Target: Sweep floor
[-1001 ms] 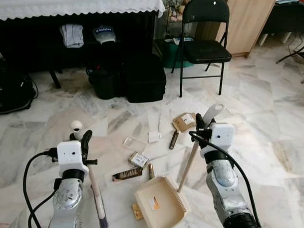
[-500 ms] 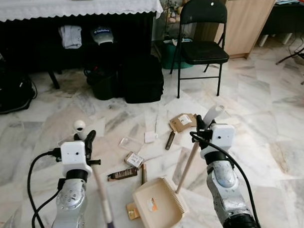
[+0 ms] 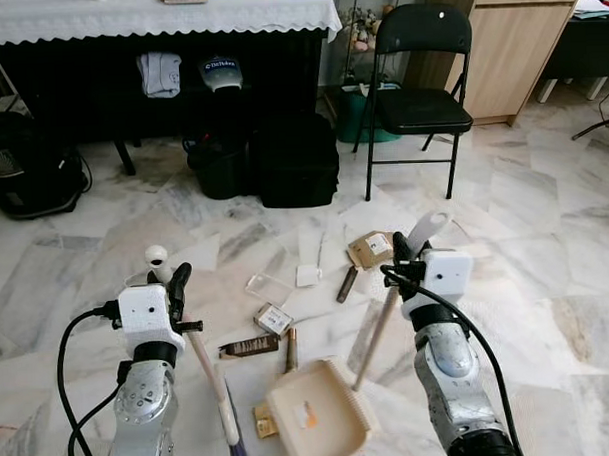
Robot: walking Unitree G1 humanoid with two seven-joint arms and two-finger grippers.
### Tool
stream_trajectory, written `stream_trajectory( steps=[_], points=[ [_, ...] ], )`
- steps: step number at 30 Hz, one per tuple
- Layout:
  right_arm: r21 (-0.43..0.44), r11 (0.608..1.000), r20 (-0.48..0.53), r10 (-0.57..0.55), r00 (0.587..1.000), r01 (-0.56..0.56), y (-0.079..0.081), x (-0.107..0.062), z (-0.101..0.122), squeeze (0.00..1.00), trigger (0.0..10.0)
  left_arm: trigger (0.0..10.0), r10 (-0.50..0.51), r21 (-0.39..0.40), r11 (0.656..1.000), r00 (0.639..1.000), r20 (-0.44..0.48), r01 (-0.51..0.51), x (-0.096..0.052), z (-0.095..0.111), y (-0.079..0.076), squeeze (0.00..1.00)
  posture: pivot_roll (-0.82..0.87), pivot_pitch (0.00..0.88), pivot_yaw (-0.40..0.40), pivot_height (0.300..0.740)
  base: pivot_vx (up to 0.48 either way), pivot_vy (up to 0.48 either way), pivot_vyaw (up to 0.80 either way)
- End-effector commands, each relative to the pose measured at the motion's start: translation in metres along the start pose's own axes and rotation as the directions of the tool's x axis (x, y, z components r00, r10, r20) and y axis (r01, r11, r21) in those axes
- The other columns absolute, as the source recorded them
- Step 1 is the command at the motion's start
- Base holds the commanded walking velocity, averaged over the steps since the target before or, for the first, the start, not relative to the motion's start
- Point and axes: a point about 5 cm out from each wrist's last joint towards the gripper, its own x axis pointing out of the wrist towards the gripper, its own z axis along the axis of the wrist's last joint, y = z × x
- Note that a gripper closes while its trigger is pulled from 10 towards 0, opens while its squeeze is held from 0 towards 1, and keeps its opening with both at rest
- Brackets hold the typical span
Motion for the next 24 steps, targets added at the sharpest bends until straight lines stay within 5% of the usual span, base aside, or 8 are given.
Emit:
stream_trajectory(
  steps=[1, 18, 24],
  points=[
    [-0.027, 0.999, 0.016, -0.036, 0.999, 0.037, -0.006, 0.003, 0.004, 0.00, 10.0, 10.0, 0.022, -0.020, 1.000, 1.000, -0.007, -0.023, 0.002, 0.000, 0.006, 0.00, 0.08, 0.064, -0.047, 0.740, 0.000, 0.000, 0.00],
    [-0.096, 0.986, -0.003, -0.139, 0.990, 0.138, -0.027, 0.002, -0.007, 0.00, 10.0, 10.0, 0.032, -0.033, 0.999, 0.999, -0.037, -0.034, -0.001, -0.006, 0.011, 0.00, 0.07, 0.094, -0.033, 0.740, 0.000, 0.000, 0.00],
    [-0.059, 0.995, -0.038, -0.087, 0.995, 0.085, -0.014, 0.005, -0.009, 0.00, 10.0, 10.0, 0.030, -0.028, 0.999, 0.999, -0.036, -0.031, 0.001, -0.006, 0.012, 0.00, 0.07, 0.100, -0.032, 0.740, 0.000, 0.000, 0.00]
  ],
)
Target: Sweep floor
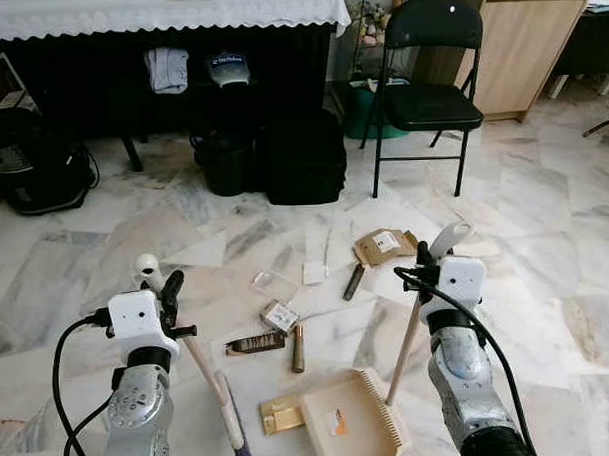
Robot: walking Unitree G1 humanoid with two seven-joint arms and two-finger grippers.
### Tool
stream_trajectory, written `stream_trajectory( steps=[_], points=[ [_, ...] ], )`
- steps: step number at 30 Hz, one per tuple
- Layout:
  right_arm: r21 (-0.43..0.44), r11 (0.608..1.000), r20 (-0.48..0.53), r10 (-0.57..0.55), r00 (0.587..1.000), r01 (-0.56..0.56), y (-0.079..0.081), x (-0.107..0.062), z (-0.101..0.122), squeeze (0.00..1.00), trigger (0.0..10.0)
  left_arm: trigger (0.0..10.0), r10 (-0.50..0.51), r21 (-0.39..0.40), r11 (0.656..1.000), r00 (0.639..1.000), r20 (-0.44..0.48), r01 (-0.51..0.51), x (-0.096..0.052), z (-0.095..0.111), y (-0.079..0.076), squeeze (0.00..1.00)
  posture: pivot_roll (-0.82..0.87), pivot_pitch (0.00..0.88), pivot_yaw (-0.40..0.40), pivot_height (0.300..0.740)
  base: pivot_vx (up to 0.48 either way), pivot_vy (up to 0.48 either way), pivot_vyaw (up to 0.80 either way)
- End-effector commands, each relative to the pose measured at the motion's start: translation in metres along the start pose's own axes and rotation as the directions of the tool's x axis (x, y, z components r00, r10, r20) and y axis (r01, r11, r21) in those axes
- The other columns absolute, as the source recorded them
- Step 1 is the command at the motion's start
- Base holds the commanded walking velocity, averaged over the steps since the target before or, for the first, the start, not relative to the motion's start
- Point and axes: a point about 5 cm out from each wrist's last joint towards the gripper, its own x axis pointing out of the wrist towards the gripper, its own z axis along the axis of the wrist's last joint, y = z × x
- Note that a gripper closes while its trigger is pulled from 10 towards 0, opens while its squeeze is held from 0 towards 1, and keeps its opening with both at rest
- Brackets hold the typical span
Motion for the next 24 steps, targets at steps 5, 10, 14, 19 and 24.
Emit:
stream_trajectory(
  steps=[5, 10, 14, 19, 24],
  points=[
    [0.061, 0.998, -0.087, 0.030, 0.996, -0.025, 0.013, -0.001, -0.008, 0.00, 10.0, 10.0, -0.001, -0.004, 1.000, 1.000, 0.004, 0.001, 0.003, 0.002, 0.001, 0.00, 0.07, 0.103, -0.031, 0.740, 0.000, 0.000, 0.00],
    [0.096, 0.995, -0.146, 0.032, 0.989, -0.017, 0.013, -0.003, -0.015, 0.00, 10.0, 10.0, -0.002, -0.005, 1.000, 1.000, 0.004, 0.002, 0.003, 0.002, 0.000, 0.00, 0.07, 0.103, -0.033, 0.740, 0.000, 0.000, 0.00],
    [0.129, 0.992, -0.155, 0.029, 0.988, -0.009, 0.013, -0.004, -0.015, 0.00, 10.0, 10.0, 0.000, -0.005, 1.000, 1.000, 0.006, 0.000, 0.003, 0.002, 0.000, 0.00, 0.07, 0.102, -0.035, 0.740, 0.000, 0.000, 0.00],
    [0.186, 0.983, -0.174, 0.034, 0.984, -0.001, 0.014, -0.003, -0.012, 0.00, 10.0, 10.0, 0.003, -0.004, 1.000, 1.000, 0.009, -0.003, 0.003, 0.002, 0.001, 0.00, 0.07, 0.092, -0.039, 0.740, 0.000, 0.000, 0.00],
    [0.202, 0.979, -0.202, 0.052, 0.978, -0.010, 0.015, -0.003, -0.012, 0.00, 10.0, 10.0, 0.002, -0.003, 1.000, 1.000, 0.013, -0.002, 0.004, 0.003, 0.002, 0.00, 0.07, 0.086, -0.040, 0.740, 0.000, 0.000, 0.00]
  ],
)
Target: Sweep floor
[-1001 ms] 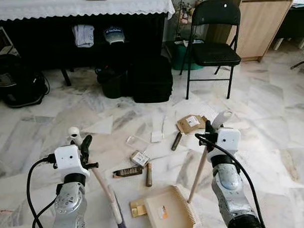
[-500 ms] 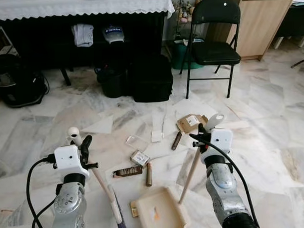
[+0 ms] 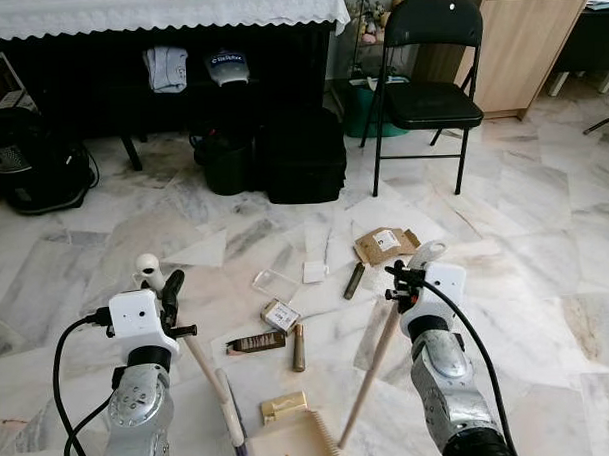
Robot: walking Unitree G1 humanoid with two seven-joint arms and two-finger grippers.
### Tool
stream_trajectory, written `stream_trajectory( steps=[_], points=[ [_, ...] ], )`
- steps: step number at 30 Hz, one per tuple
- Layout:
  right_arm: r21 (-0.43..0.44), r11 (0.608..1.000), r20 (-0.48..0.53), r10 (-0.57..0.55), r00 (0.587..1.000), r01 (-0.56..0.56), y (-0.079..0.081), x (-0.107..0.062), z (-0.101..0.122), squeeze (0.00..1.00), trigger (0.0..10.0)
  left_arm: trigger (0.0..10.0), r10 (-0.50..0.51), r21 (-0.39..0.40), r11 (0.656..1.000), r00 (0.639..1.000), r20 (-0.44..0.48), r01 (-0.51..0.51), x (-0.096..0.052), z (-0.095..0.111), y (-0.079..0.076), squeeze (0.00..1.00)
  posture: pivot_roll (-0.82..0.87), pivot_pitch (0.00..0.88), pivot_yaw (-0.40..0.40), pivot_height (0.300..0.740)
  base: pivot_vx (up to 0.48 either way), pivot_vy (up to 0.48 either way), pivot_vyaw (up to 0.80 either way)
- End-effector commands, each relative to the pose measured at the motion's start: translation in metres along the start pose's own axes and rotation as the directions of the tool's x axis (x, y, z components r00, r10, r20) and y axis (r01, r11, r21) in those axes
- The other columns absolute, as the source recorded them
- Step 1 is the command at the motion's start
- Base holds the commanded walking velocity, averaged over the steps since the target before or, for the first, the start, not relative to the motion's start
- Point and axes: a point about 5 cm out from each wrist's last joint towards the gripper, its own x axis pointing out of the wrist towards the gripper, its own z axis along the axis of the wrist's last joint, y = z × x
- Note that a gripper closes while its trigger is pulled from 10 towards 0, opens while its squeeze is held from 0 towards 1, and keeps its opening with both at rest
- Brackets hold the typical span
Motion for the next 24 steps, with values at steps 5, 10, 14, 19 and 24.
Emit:
stream_trajectory(
  steps=[5, 10, 14, 19, 24],
  points=[
    [0.011, 1.000, -0.049, 0.019, 0.999, -0.018, -0.001, 0.000, 0.002, 0.00, 10.0, 10.0, 0.002, -0.005, 1.000, 1.000, 0.013, -0.002, 0.003, 0.002, 0.002, 0.00, 0.07, 0.078, -0.041, 0.740, 0.000, 0.000, 0.00],
    [0.019, 0.999, -0.057, 0.039, 0.998, -0.038, -0.001, -0.003, 0.005, 0.00, 10.0, 10.0, -0.001, -0.005, 1.000, 1.000, 0.013, 0.001, 0.002, 0.002, 0.001, 0.00, 0.07, 0.067, -0.041, 0.740, 0.000, 0.000, 0.00],
    [0.016, 0.998, -0.093, 0.063, 0.994, -0.062, 0.000, -0.003, 0.004, 0.00, 10.0, 10.0, -0.003, -0.004, 1.000, 1.000, 0.013, 0.003, 0.002, 0.002, 0.001, 0.00, 0.07, 0.065, -0.041, 0.740, 0.000, 0.000, 0.00],
    [-0.041, 0.991, -0.204, 0.114, 0.972, -0.124, 0.004, -0.007, -0.002, 0.00, 10.0, 10.0, -0.003, -0.003, 1.000, 1.000, 0.015, 0.003, 0.003, 0.003, 0.001, 0.00, 0.07, 0.066, -0.042, 0.740, 0.000, 0.000, 0.00],
    [-0.053, 0.978, -0.308, 0.177, 0.935, -0.203, 0.008, -0.014, -0.009, 0.00, 10.0, 10.0, -0.003, -0.004, 1.000, 1.000, 0.014, 0.003, 0.003, 0.003, 0.001, 0.00, 0.07, 0.070, -0.045, 0.740, 0.000, 0.000, 0.00]
  ],
)
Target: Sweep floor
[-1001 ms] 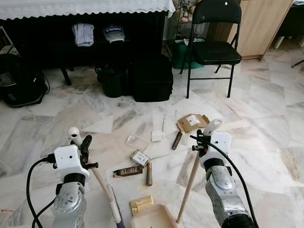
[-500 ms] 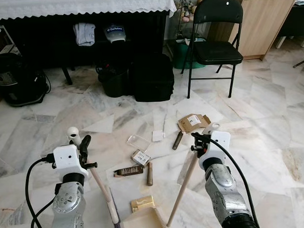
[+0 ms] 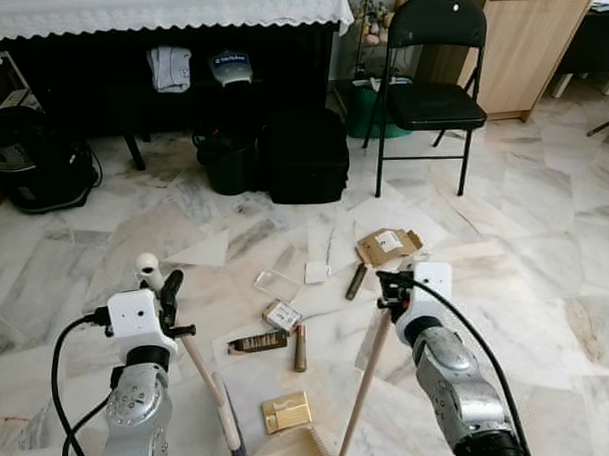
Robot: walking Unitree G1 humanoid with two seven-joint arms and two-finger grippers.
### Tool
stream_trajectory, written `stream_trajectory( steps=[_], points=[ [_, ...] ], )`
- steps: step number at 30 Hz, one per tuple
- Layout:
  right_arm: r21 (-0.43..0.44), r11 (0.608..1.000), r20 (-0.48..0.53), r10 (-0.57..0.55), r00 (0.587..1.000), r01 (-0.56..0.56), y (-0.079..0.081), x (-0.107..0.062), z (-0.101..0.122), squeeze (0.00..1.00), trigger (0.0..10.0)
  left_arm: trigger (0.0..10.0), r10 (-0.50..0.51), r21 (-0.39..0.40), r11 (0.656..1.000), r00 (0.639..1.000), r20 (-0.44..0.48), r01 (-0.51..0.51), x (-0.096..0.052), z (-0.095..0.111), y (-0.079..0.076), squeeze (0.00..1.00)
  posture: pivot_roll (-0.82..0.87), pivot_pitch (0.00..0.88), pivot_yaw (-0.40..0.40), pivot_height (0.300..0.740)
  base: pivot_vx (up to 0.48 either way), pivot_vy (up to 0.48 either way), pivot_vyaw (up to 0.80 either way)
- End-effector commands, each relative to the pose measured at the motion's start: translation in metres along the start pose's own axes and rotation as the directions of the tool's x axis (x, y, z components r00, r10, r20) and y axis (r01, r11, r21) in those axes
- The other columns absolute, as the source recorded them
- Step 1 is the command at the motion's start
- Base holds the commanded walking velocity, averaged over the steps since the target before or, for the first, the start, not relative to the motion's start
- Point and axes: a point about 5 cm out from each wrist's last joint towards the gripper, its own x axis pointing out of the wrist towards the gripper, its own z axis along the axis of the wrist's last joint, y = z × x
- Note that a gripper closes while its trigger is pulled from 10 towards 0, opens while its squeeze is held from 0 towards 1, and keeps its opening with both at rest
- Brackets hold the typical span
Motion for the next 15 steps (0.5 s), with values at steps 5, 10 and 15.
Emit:
stream_trajectory(
  steps=[5, 10, 15],
  points=[
    [-0.009, 0.996, -0.096, 0.083, 0.992, -0.084, 0.004, -0.008, -0.005, 0.00, 10.0, 10.0, 0.001, -0.008, 1.000, 1.000, 0.014, -0.001, 0.003, 0.002, 0.000, 0.00, 0.07, 0.072, -0.047, 0.740, 0.000, 0.000, 0.00],
    [-0.001, 0.997, -0.153, 0.079, 0.985, -0.080, 0.000, -0.011, -0.006, 0.00, 10.0, 10.0, 0.004, -0.007, 1.000, 1.000, 0.013, -0.004, 0.003, 0.002, 0.000, 0.00, 0.07, 0.071, -0.048, 0.740, 0.000, 0.000, 0.00],
    [0.081, 0.991, -0.206, 0.118, 0.971, -0.103, 0.001, -0.014, -0.009, 0.00, 10.0, 10.0, 0.005, -0.004, 1.000, 1.000, 0.015, -0.005, 0.003, 0.002, 0.001, 0.00, 0.07, 0.069, -0.049, 0.740, 0.000, 0.000, 0.00]
  ],
)
